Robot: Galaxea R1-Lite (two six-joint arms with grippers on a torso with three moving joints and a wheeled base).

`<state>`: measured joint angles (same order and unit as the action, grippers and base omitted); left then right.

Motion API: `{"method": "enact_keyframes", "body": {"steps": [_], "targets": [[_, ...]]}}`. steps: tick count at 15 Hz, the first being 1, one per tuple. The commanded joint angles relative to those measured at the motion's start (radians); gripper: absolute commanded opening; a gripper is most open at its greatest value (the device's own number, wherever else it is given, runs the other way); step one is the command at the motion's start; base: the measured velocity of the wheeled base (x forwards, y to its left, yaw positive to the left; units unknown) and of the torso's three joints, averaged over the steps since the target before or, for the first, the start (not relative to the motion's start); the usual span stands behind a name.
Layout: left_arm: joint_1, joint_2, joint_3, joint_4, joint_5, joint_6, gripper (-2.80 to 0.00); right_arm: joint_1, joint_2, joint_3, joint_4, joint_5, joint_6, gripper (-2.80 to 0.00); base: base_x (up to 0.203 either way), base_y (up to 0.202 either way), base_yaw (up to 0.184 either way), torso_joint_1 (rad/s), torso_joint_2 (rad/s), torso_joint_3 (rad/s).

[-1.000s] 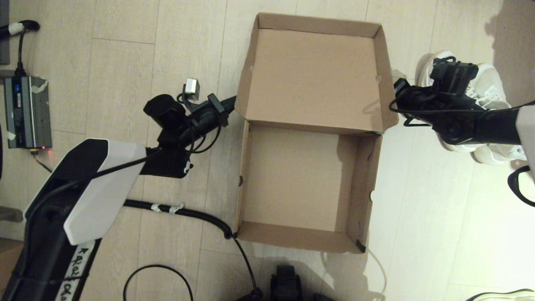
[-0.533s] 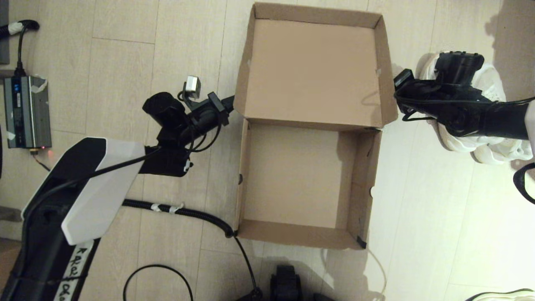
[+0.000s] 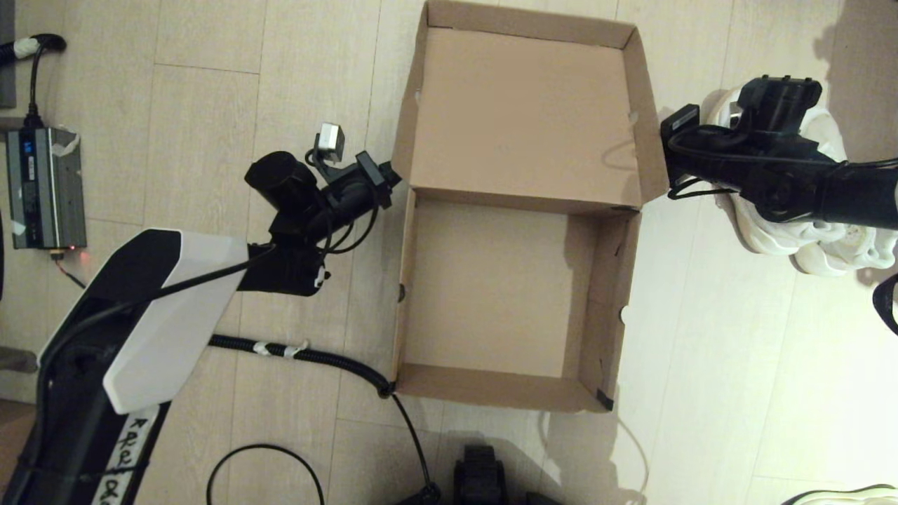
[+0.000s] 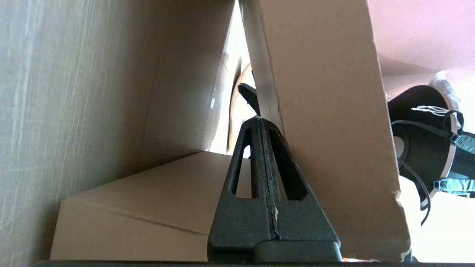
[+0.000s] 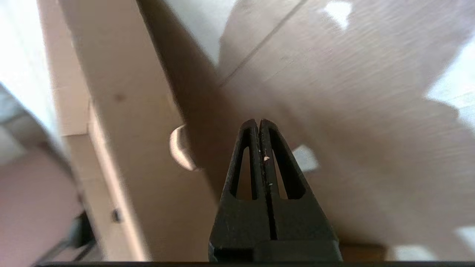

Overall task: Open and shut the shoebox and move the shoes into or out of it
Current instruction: Close the shoe box

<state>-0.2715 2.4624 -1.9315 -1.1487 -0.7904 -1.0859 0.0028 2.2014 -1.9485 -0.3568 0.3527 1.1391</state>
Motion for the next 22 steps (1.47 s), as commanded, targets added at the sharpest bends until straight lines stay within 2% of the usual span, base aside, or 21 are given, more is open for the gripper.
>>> {"method": "enact_keyframes", "body": {"steps": [1,3,7,9,11,14,20,22], "targets": [[-0.007,-0.009,0.000,-0.008,-0.004,-0.006,-2.80,0.000,-0.016,0.003,-0.002,0.011,0.010,-2.80,0.000,0.000,0.000,0.000,0.00,0.000],[-0.015,-0.012,0.001,-0.009,-0.004,-0.006,-2.80,-0.001,-0.023,0.004,-0.002,0.027,0.018,-2.80,0.000,0.000,0.000,0.000,0.00,0.000],[-0.020,-0.022,0.002,-0.009,-0.004,-0.008,-2.80,-0.009,-0.015,-0.001,-0.022,0.130,0.130,-2.80,0.000,0.000,0.000,0.000,0.00,0.000],[-0.023,-0.022,0.002,-0.009,-0.004,-0.008,-2.80,-0.010,0.011,-0.001,-0.063,0.150,0.165,-2.80,0.000,0.000,0.000,0.000,0.00,0.000],[-0.025,-0.020,0.002,-0.009,-0.004,-0.008,-2.80,-0.024,0.024,0.005,-0.143,0.204,0.262,-2.80,0.000,0.000,0.000,0.000,0.00,0.000],[-0.025,-0.014,0.002,-0.009,-0.003,-0.008,-2.80,-0.065,0.036,0.025,-0.317,0.348,0.440,-2.80,0.000,0.000,0.000,0.000,0.00,0.000],[-0.025,-0.008,0.000,-0.009,-0.004,-0.008,-2.80,-0.116,0.057,0.083,-0.578,0.549,0.734,-2.80,0.000,0.000,0.000,0.000,0.00,0.000],[-0.025,-0.006,0.000,-0.009,-0.004,-0.008,-2.80,-0.116,0.059,0.111,-0.610,0.578,0.746,-2.80,0.000,0.000,0.000,0.000,0.00,0.000]]}}
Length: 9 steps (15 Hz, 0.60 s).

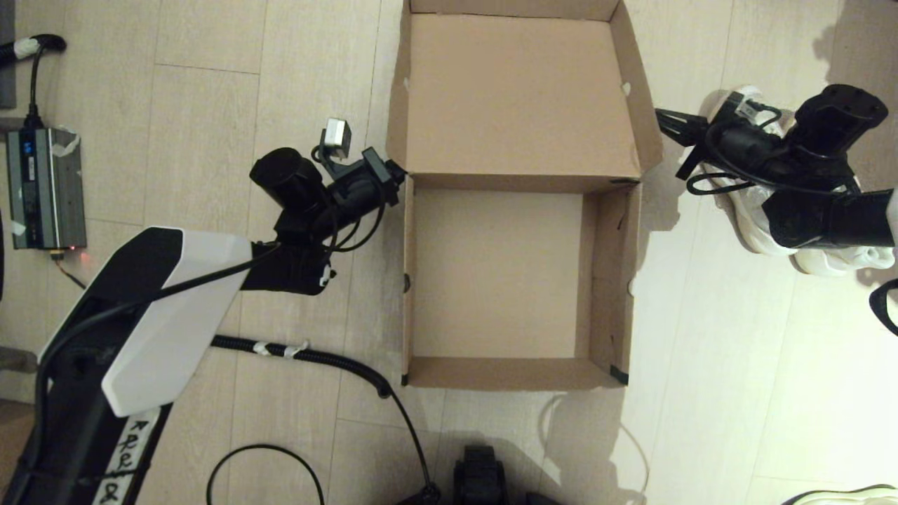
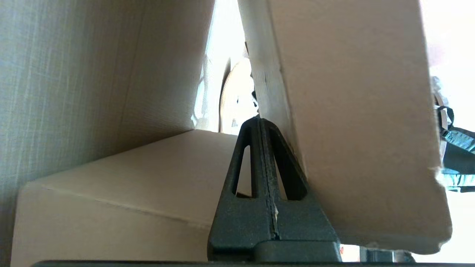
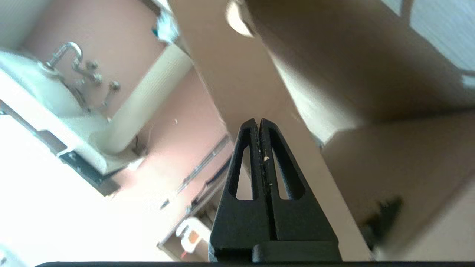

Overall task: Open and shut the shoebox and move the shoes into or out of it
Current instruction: Close the shoe box

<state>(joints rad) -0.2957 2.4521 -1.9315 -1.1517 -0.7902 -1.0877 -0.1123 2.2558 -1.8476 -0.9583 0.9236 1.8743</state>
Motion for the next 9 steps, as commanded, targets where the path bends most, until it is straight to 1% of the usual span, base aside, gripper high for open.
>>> {"method": "enact_keyframes", "body": {"steps": [1,2,4,5,7,9], "targets": [[0.000,0.004,0.000,-0.006,-0.004,-0.006,-2.80,-0.001,0.011,0.008,-0.008,0.007,0.007,-2.80,0.000,0.000,0.000,0.000,0.00,0.000],[0.000,0.004,0.000,-0.006,-0.004,-0.007,-2.80,-0.001,0.027,0.001,-0.007,0.004,-0.013,-2.80,0.000,0.000,0.000,0.000,0.00,0.000],[0.000,0.004,0.000,-0.006,-0.004,-0.007,-2.80,-0.001,0.049,-0.005,0.003,-0.004,-0.097,-2.80,0.000,0.000,0.000,0.000,0.00,0.000],[0.000,0.005,0.002,-0.006,-0.004,-0.008,-2.80,-0.001,0.061,-0.012,0.008,-0.024,-0.123,-2.80,0.000,0.000,0.000,0.000,0.00,0.000],[-0.007,0.012,0.003,-0.006,-0.005,-0.008,-2.80,0.000,0.089,-0.036,0.008,-0.054,-0.147,-2.80,0.000,0.000,0.000,0.000,0.00,0.000],[-0.020,0.013,0.013,-0.002,-0.007,-0.008,-2.80,-0.002,0.109,-0.058,0.009,-0.055,-0.159,-2.80,0.000,0.000,0.000,0.000,0.00,0.000]]}}
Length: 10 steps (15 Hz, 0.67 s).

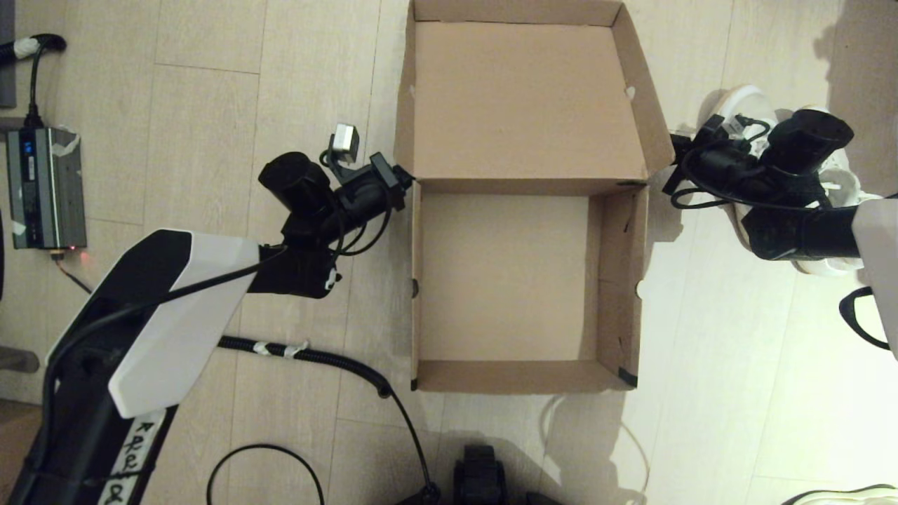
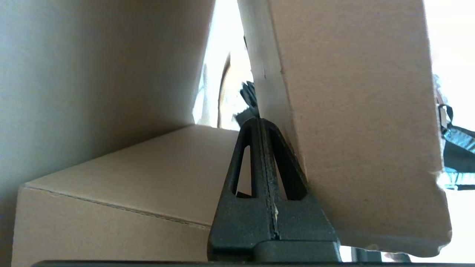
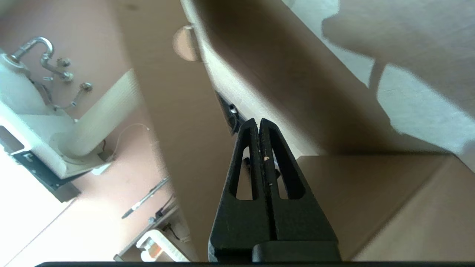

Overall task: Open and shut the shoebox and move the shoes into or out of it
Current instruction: Close the shoe box

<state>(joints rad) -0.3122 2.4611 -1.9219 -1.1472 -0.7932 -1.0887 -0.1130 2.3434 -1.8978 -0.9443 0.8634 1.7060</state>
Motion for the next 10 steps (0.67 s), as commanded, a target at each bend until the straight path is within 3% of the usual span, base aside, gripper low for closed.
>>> {"method": "enact_keyframes", "body": {"steps": [1,10], "targets": [[-0.011,0.004,0.018,-0.006,-0.004,-0.007,-2.80,-0.006,0.030,-0.015,-0.005,0.005,0.009,-2.80,0.000,0.000,0.000,0.000,0.00,0.000],[-0.056,-0.008,0.155,-0.012,-0.001,-0.003,-2.80,-0.051,0.076,-0.067,-0.017,0.046,0.040,-2.80,0.000,0.000,0.000,0.000,0.00,0.000]]}}
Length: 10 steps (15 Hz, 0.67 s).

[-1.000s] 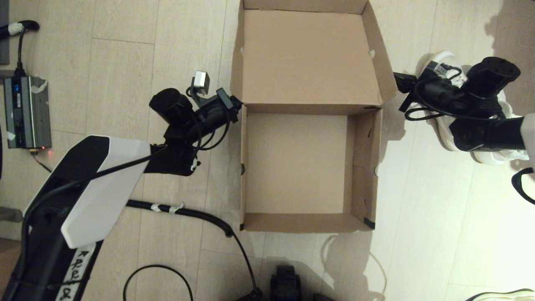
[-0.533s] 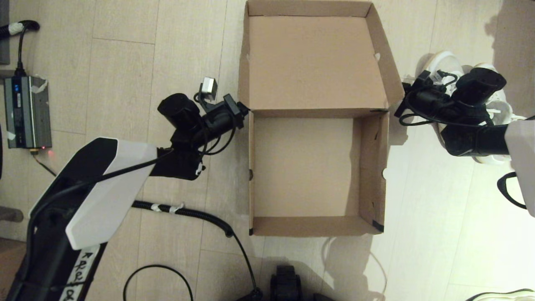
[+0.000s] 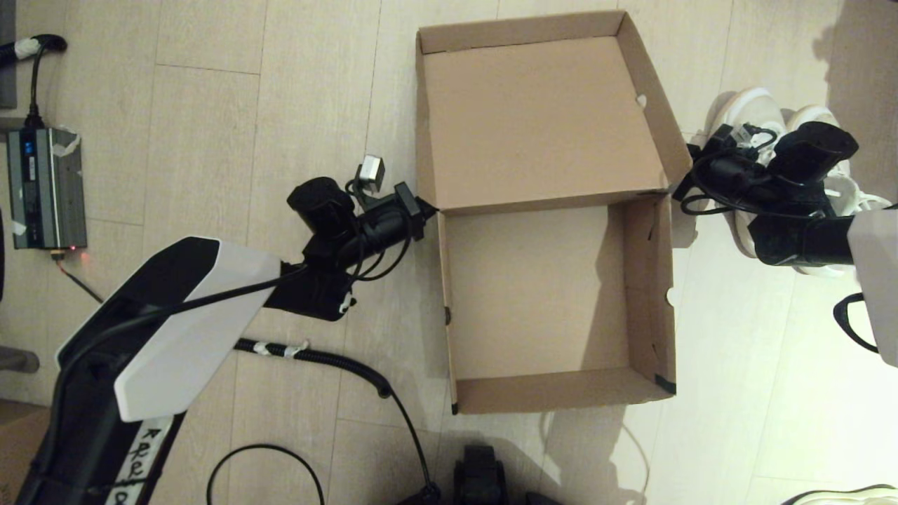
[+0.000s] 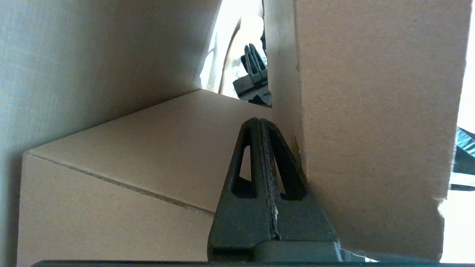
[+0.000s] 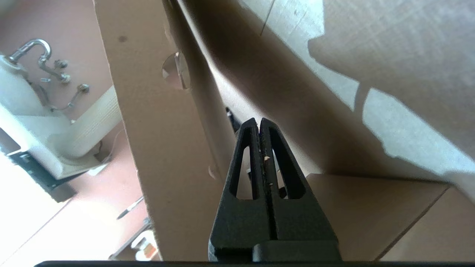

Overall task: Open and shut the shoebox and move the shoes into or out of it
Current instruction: Close the shoe box

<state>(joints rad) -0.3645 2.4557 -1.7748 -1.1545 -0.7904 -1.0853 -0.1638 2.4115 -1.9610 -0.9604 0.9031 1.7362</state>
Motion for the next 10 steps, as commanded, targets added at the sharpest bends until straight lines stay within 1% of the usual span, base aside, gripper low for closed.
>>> {"method": "enact_keyframes", "body": {"steps": [1,2,4,5,8,10], "targets": [[-0.007,-0.004,0.018,-0.007,-0.004,-0.005,-2.80,0.000,0.006,-0.004,-0.013,0.008,0.019,-2.80,0.000,0.000,0.000,0.000,0.00,0.000],[-0.007,-0.004,0.018,-0.007,-0.004,-0.005,-2.80,0.001,0.003,-0.004,-0.032,0.009,0.045,-2.80,0.000,0.000,0.000,0.000,0.00,0.000],[-0.008,-0.004,0.018,-0.007,-0.004,-0.005,-2.80,0.002,-0.009,-0.004,-0.076,0.012,0.128,-2.80,0.000,0.000,0.000,0.000,0.00,0.000],[-0.008,-0.003,0.018,-0.007,-0.004,-0.005,-2.80,0.003,-0.018,-0.004,-0.086,0.029,0.157,-2.80,0.000,0.000,0.000,0.000,0.00,0.000],[-0.001,0.005,0.015,-0.005,-0.003,-0.005,-2.80,0.004,-0.051,-0.003,-0.087,0.070,0.201,-2.80,0.000,0.000,0.000,0.000,0.00,0.000],[0.004,0.009,0.012,-0.005,-0.001,-0.006,-2.80,0.002,-0.061,0.001,-0.087,0.126,0.243,-2.80,0.000,0.000,0.000,0.000,0.00,0.000]]}}
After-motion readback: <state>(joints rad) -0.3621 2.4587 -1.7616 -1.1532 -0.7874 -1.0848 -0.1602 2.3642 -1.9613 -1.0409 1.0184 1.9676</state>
